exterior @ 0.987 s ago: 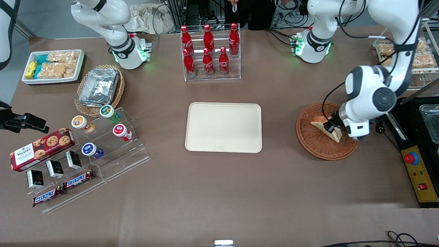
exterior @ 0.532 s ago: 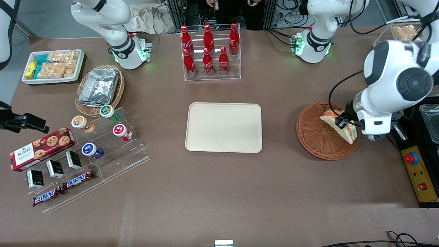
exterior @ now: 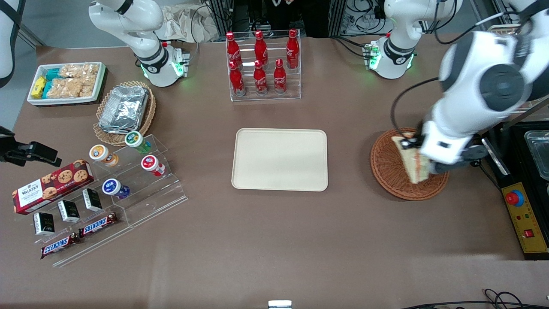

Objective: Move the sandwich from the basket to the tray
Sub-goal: 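Lift the sandwich and carry it with the left gripper to the tray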

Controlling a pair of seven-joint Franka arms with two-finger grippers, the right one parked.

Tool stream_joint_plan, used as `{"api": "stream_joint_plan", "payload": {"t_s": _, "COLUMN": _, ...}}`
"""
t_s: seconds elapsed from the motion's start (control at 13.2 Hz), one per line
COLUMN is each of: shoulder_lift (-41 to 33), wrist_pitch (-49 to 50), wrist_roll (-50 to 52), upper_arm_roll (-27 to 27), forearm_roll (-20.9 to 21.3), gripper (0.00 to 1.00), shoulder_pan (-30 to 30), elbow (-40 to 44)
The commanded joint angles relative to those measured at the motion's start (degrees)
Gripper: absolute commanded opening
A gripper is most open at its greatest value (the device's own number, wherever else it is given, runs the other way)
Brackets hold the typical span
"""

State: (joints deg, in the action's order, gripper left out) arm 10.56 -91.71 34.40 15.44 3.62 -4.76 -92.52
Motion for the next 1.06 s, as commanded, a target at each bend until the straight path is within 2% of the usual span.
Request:
{"api": "stream_joint_plan", "payload": {"t_s": 0.0, "shoulder_lift": 5.1, "wrist_pitch": 0.9, "wrist_roll": -2.2, "upper_arm_roll": -0.1, "forearm_roll": 0.8, "gripper": 0.09, "shoulder_pan": -6.7, "elbow": 2.6}}
{"api": "stream_joint_plan", "payload": {"t_s": 0.46, "shoulder_lift": 17.8, "wrist_pitch": -9.0, "wrist_roll": -1.1, "upper_arm_roll": -0.1, "forearm_roll": 0.7, "gripper": 0.11, "shoulder_pan": -16.2, "elbow": 4.8}}
{"api": "stream_joint_plan", "payload": {"t_s": 0.76, "shoulder_lift": 24.0, "wrist_pitch": -18.5, "wrist_roll": 4.9, "upper_arm_roll": -0.2, "forearm_roll": 1.4, "gripper": 0.11, "shoulder_pan": -20.5, "elbow": 5.2}}
{"api": "stream_joint_plan", "payload": {"t_s": 0.99, "shoulder_lift": 26.8, "wrist_pitch": -21.2, "wrist_roll": 7.7, "upper_arm_roll": -0.2, "forearm_roll": 4.9, "gripper": 0.11, "shoulder_pan": -21.2, "elbow": 4.7}}
